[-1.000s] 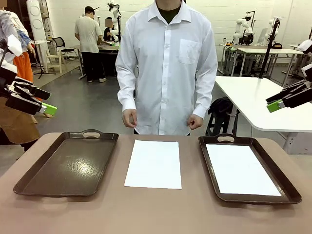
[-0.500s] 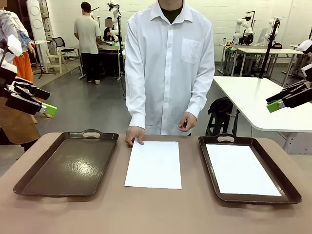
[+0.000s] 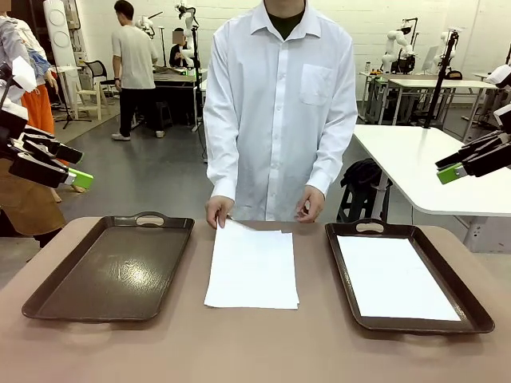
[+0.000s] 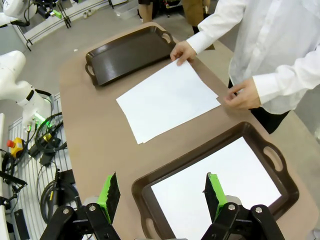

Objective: Sort the A4 documents.
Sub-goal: Receive the A4 Paper.

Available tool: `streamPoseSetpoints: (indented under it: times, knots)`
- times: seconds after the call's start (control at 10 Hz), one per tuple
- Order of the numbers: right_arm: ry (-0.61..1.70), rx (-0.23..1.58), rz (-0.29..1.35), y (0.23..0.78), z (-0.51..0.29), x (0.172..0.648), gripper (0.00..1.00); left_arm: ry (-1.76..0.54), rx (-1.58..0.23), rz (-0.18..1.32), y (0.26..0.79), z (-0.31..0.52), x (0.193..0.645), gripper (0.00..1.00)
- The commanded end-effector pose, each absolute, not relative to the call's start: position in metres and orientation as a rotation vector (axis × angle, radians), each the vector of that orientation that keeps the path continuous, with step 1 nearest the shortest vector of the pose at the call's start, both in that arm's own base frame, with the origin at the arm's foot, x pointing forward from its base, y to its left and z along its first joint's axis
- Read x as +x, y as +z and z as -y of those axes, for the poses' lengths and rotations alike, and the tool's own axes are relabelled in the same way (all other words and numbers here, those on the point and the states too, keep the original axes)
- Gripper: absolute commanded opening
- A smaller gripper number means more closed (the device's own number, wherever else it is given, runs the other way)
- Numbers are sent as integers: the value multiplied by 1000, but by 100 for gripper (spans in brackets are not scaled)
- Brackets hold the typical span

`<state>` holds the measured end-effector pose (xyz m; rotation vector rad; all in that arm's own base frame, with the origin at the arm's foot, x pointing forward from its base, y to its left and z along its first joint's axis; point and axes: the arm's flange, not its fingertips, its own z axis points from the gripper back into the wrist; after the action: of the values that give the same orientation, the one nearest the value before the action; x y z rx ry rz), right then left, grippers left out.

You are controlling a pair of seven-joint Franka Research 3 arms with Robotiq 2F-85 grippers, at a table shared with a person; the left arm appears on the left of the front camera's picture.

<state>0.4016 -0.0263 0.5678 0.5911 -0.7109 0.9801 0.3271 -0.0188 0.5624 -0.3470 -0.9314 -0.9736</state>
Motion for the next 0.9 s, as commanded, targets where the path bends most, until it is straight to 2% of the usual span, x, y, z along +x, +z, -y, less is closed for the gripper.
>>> streamPoseSetpoints:
  times: [0.0, 0.8]
  knots:
    - [981, 593, 710, 567, 26, 402, 89, -981, -354, 938, 561, 18, 329, 100]
    - [981, 593, 710, 567, 26, 402, 89, -981, -354, 938, 561, 18, 329, 100]
